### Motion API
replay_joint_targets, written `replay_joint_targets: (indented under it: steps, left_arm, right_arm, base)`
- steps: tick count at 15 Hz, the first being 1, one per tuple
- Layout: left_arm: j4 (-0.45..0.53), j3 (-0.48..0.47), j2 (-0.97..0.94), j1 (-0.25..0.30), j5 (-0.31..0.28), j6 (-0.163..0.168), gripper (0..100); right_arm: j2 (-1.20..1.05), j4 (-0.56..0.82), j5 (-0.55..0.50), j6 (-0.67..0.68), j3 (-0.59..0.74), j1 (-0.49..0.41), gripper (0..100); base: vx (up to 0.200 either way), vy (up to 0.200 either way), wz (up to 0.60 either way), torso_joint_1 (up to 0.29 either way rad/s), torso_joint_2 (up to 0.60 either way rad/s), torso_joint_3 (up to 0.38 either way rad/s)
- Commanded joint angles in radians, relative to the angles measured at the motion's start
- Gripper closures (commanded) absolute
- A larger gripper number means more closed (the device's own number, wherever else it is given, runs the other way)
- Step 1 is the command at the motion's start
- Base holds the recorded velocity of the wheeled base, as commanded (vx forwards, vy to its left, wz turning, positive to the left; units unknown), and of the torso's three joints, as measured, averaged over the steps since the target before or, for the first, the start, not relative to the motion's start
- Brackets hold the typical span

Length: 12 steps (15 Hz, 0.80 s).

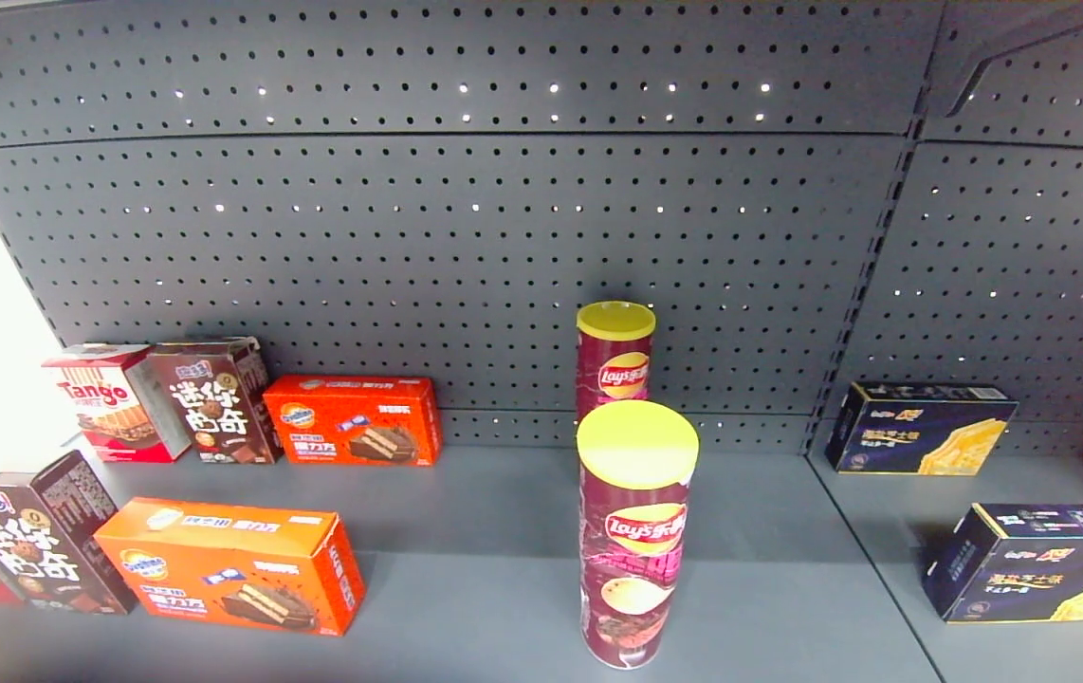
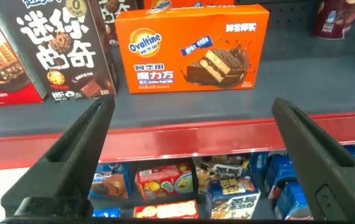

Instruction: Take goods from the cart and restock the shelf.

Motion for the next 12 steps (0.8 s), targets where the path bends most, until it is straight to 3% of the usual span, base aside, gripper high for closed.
replay_joint_targets:
  steps: [1, 12]
  left_arm:
    - [0.000, 0.001, 0.000, -0.001, 0.000, 0.001, 0]
    - [0.000, 0.001, 0.000, -0.001, 0.011, 0.002, 0]
  right_arm:
    - [0.001, -0.001, 0.000, 0.000, 0.000, 0.000, 0]
    - [0.001, -0.001, -0.008, 0.004, 0.000, 0.000, 0]
  base:
    - [0.000, 0.000, 0.00, 0.000, 0.00, 0.000]
    - [0.000, 0.000, 0.00, 0.000, 0.00, 0.000]
